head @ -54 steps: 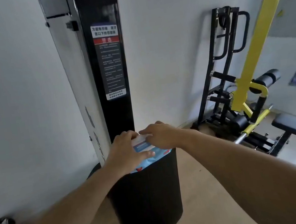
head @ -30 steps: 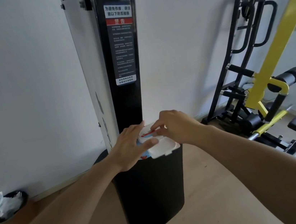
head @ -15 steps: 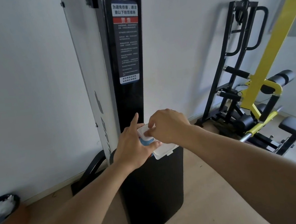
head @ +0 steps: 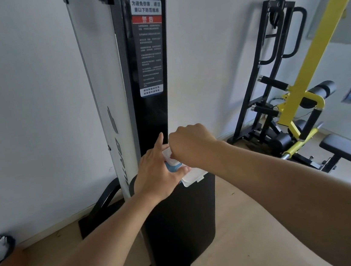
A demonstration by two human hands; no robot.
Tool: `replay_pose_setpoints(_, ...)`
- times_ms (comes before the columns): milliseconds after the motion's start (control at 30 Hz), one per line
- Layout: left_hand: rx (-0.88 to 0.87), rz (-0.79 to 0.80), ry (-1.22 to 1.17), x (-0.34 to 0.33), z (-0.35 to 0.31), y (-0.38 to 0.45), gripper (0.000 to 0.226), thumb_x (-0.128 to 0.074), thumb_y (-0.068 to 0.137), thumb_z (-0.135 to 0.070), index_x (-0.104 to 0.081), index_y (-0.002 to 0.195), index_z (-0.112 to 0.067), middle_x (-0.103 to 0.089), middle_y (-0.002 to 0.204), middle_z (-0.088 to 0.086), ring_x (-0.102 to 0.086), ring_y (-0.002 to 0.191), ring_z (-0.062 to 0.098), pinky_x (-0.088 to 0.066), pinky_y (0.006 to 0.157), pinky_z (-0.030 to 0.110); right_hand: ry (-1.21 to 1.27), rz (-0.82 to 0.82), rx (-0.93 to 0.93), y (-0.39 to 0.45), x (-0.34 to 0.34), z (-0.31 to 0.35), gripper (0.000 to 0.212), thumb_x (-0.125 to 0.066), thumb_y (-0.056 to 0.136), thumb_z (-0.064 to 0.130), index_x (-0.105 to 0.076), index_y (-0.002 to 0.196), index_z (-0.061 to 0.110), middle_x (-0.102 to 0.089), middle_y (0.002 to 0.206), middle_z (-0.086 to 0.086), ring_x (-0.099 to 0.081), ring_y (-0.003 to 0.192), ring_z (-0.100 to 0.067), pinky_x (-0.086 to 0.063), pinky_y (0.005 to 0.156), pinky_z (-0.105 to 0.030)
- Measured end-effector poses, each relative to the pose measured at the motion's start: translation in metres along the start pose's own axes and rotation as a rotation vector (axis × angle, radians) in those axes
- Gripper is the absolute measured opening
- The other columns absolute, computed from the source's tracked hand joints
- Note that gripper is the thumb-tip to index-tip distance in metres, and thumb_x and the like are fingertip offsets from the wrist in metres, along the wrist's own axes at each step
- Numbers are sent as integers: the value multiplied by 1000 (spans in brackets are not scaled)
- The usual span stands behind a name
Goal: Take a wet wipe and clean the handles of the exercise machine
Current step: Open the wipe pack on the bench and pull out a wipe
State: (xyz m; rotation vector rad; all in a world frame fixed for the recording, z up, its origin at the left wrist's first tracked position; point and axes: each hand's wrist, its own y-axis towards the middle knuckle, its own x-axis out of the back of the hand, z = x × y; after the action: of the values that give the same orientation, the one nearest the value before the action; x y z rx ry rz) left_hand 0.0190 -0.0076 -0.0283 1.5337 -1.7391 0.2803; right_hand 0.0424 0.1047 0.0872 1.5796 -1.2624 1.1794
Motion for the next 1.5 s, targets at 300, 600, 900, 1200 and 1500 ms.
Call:
replay_pose_setpoints(300, -50, -15, 2, -1, 3, 2, 118, -81, 70, -58, -11, 158, -22, -61, 131, -11, -51, 129, 14, -37, 115, 41, 35, -60, -33, -5, -5, 5, 20, -57, 98, 30, -71, 93, 17, -54, 66, 3, -61, 68, -15, -55, 74, -29)
replay_pose_setpoints(600, -33, -32, 8, -1, 2, -1, 117, -82, 71, -54, -10, 159, -24, -62, 130, -13, -52, 126, 11, -38, 115, 41, 102, -77, -93, -3, -10, 12, 19, -59, 97, 27, -71, 104, 15, -70, 91, -4, -69, 85, -22, -58, 83, -35)
replay_pose_setpoints(900, -30, -62, -23, 0, 0, -3, 84, -82, 74, -40, -34, 142, -30, -64, 122, -14, -58, 117, 13, -46, 104, 34, 183, -84, -228, -3, -43, 18, 41, -63, 88, 16, -52, 126, 7, -50, 122, -10, -48, 116, -30, -42, 100, -44)
replay_pose_setpoints(1200, -184, -130, 86, -6, 8, -3, 54, -66, 80, -65, -56, 124, -35, -63, 124, -12, -58, 111, 9, -48, 102, 32, 805, -160, -496, 5, -42, -19, 27, -48, 96, -3, -52, 122, 5, -51, 123, -9, -51, 102, -21, -48, 82, -28)
replay_pose_setpoints(1500, -173, -123, 155, -10, 8, -1, 56, -62, 81, -65, -57, 127, -35, -53, 123, -12, -51, 112, 8, -45, 105, 33, 581, -117, -500, 3, -65, -42, 26, -53, 95, 3, -51, 120, 10, -59, 118, -7, -54, 105, -25, -49, 83, -34)
